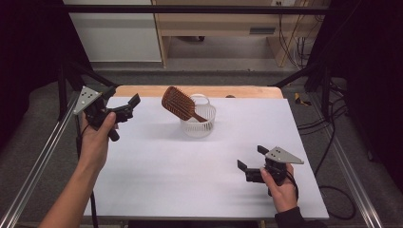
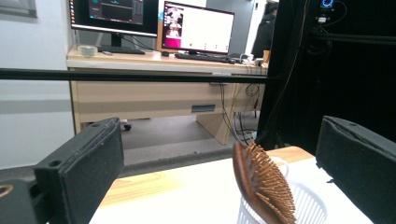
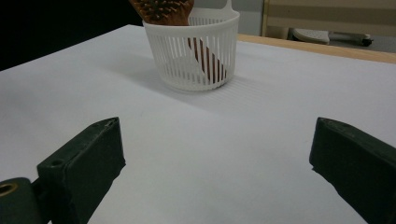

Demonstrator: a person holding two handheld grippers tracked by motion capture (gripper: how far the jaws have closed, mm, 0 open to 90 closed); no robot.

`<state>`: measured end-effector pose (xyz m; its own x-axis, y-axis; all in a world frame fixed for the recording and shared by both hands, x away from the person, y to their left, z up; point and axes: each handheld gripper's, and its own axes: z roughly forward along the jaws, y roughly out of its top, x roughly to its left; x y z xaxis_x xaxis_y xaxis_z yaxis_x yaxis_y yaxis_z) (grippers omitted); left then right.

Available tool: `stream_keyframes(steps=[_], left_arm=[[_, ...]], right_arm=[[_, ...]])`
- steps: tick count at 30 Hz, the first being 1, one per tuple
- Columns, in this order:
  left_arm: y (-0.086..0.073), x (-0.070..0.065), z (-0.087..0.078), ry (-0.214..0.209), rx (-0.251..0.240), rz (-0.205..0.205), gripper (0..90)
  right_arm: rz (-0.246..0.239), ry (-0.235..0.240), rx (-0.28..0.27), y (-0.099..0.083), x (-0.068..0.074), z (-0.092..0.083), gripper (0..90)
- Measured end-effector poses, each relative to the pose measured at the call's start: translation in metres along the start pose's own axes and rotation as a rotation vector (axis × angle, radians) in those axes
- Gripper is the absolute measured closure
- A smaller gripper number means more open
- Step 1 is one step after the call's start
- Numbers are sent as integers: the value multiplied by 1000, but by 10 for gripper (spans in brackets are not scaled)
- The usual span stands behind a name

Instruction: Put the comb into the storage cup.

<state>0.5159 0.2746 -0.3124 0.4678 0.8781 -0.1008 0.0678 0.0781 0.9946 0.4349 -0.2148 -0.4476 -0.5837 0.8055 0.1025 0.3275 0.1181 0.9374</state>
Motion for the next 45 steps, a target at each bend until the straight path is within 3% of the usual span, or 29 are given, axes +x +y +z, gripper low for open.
stream_keyframes(steps=[12, 24, 35, 45], left_arm=[[12, 16, -28, 28, -2, 18, 10], [16, 28, -44, 48, -8, 19, 9], [20, 28, -57, 46, -3, 40, 9], [8, 26, -72, 40, 31, 60, 10]], right_arm=[[-15, -11, -3, 0, 1, 0, 39], [-31, -28, -22, -1, 1, 1, 38], [-48, -36, -35, -1, 1, 1, 38], [-51, -40, -43, -2, 1, 0, 38]])
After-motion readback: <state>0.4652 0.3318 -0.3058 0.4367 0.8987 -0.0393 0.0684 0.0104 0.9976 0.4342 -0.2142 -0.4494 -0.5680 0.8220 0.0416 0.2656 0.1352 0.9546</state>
